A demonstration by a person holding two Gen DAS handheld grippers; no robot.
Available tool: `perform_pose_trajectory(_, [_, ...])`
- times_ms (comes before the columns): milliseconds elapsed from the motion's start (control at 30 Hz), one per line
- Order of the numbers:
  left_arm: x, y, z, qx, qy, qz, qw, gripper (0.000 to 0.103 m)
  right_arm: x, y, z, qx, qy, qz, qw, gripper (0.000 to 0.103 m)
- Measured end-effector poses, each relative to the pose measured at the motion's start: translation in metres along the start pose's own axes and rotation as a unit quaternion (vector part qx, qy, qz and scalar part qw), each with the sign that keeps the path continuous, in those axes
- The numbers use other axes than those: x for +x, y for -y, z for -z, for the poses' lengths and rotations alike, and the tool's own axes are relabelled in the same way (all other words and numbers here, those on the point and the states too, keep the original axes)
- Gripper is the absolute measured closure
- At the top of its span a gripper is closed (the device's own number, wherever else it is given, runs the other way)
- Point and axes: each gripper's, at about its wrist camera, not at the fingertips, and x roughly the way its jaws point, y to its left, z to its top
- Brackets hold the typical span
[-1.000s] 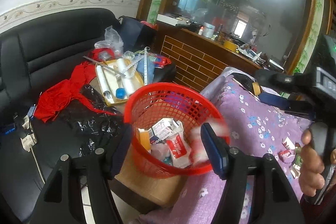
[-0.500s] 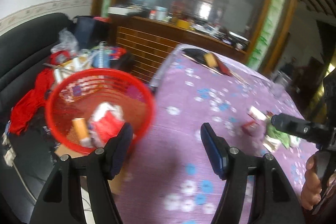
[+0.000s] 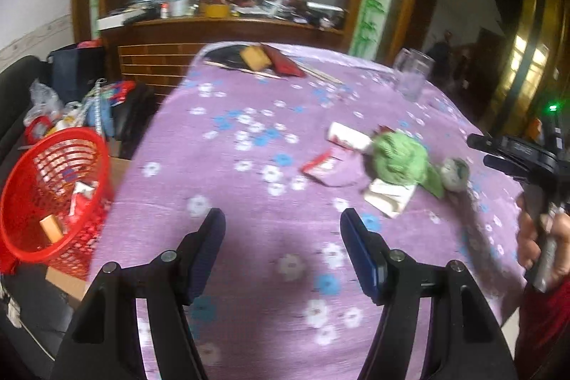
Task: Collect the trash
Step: 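Move both open tools back over the table, then grasp the white sock with the right tool while the left tool grasps the mauve plastic bag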
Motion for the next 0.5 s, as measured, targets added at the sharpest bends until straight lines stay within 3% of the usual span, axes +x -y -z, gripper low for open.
perform_pose_trajectory(100, [0.009, 0.017, -0.004, 0.017, -0.013, 0.008, 0.9997, 0.037, 0.02, 0.027, -0.003, 0.014, -0.016, 0.03, 0.999, 0.016])
perform_pose_trajectory(267, [0.027, 0.039, -0.017, 0.039, -0.026, 0.011, 0.9988, 0.03, 0.049, 0.034, 0.01, 0.013, -0.047, 0.018, 0.999, 0.024])
perform_pose_trajectory(400, [0.05, 0.046, -0.03, 0.04, -0.042, 0.007, 0.9983, 0.027, 0.061, 0.026, 0.016, 0.0, -0.051, 0.003, 0.999, 0.047])
perform_pose_trajectory(500, [0.074, 0.049, -0.038, 0.037, -0.062, 0.001, 0.9974, 0.027, 0.057, 0.021, 0.018, -0.022, -0.026, 0.006, 0.999, 0.066])
